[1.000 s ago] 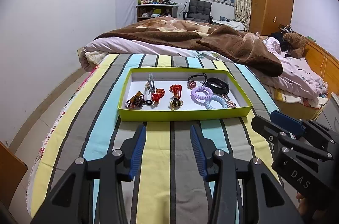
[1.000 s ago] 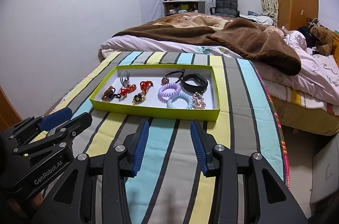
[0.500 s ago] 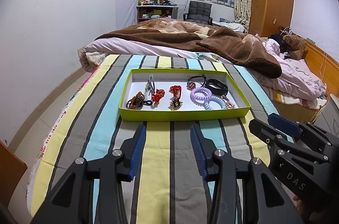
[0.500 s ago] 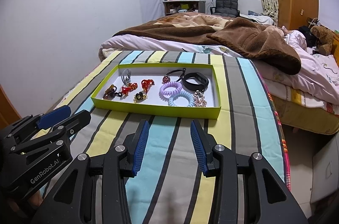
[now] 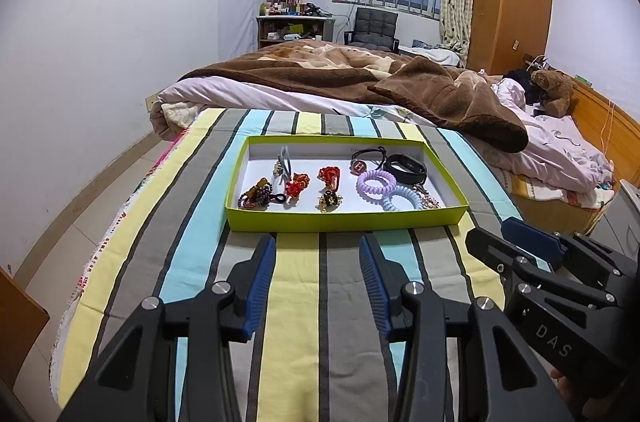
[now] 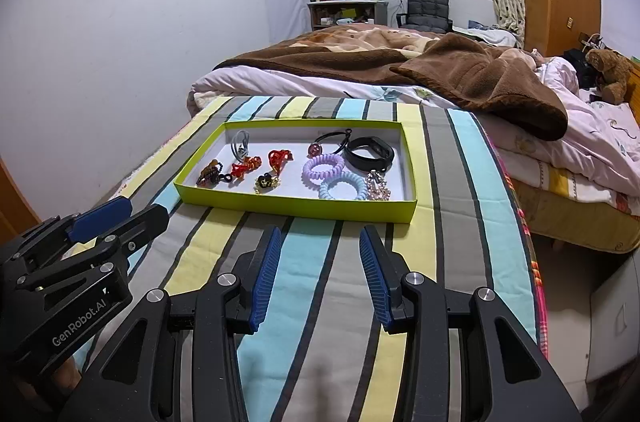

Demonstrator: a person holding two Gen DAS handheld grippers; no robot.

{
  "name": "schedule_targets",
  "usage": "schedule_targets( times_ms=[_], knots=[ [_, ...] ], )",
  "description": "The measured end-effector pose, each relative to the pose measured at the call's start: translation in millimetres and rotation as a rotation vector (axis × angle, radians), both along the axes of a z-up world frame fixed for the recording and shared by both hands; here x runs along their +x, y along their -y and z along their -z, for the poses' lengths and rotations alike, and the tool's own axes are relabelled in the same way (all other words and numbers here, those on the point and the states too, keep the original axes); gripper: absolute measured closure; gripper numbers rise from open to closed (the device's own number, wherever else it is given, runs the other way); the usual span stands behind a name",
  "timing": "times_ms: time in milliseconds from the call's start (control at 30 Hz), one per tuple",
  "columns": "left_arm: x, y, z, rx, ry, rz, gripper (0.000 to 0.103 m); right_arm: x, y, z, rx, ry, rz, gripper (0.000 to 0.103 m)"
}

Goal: Organize jewelry

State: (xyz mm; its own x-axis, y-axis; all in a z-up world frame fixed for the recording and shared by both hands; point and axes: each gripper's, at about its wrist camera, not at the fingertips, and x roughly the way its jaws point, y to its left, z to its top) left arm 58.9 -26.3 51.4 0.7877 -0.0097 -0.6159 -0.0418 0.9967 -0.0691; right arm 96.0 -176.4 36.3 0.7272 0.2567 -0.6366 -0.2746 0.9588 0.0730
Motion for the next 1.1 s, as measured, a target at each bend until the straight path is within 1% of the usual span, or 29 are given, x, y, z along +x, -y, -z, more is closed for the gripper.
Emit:
schedule_targets(
  times_ms=[1000,1100],
  knots=[
    [0.7,-0.4,0.6,0.003,-0.010,-0.009,0.058,-1.4,-1.8,0.1,-0.002,-0.005,-0.001,0.061],
    [1.3,-0.2,1.2,0.002,-0.010,-0.007,0.058,-0.9,-2.4,3.7,-0.002,-0.008,-0.001,0.061]
  ],
)
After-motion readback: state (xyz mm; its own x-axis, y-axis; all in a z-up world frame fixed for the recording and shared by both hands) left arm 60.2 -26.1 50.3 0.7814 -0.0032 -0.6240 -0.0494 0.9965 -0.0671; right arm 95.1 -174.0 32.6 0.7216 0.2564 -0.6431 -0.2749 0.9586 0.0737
